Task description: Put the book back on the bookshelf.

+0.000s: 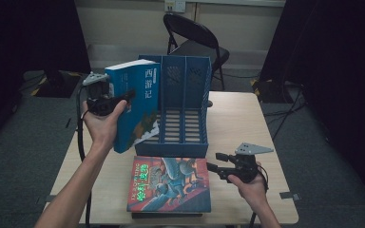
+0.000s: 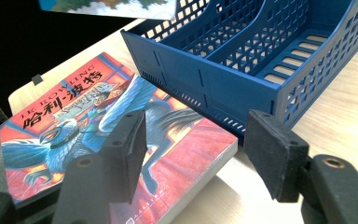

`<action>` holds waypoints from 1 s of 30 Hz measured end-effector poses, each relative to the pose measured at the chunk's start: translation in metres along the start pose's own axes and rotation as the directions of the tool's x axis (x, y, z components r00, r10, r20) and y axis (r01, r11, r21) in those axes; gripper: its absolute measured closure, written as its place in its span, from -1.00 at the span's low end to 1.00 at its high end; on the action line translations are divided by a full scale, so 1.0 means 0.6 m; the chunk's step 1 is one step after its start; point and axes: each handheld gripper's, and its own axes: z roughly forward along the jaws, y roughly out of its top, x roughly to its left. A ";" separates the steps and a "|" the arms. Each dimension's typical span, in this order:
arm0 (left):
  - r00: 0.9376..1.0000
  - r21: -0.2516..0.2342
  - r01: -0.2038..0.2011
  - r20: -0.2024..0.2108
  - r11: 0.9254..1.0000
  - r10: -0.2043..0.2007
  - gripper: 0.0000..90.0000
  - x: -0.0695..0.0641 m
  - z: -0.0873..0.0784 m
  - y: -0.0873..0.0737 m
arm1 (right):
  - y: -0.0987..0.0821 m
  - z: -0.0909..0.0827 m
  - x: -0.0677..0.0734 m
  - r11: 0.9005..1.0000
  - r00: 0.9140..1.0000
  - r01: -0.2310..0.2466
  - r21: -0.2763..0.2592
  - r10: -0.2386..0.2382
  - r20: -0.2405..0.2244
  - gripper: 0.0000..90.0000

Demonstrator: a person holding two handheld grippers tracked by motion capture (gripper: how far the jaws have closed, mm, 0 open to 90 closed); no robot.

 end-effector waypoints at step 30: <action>0.986 -0.049 -0.024 -0.164 0.998 0.016 0.37 -0.015 0.094 0.028 | -0.014 0.004 -0.007 1.000 1.000 0.004 0.024 -0.004 -0.001 -0.14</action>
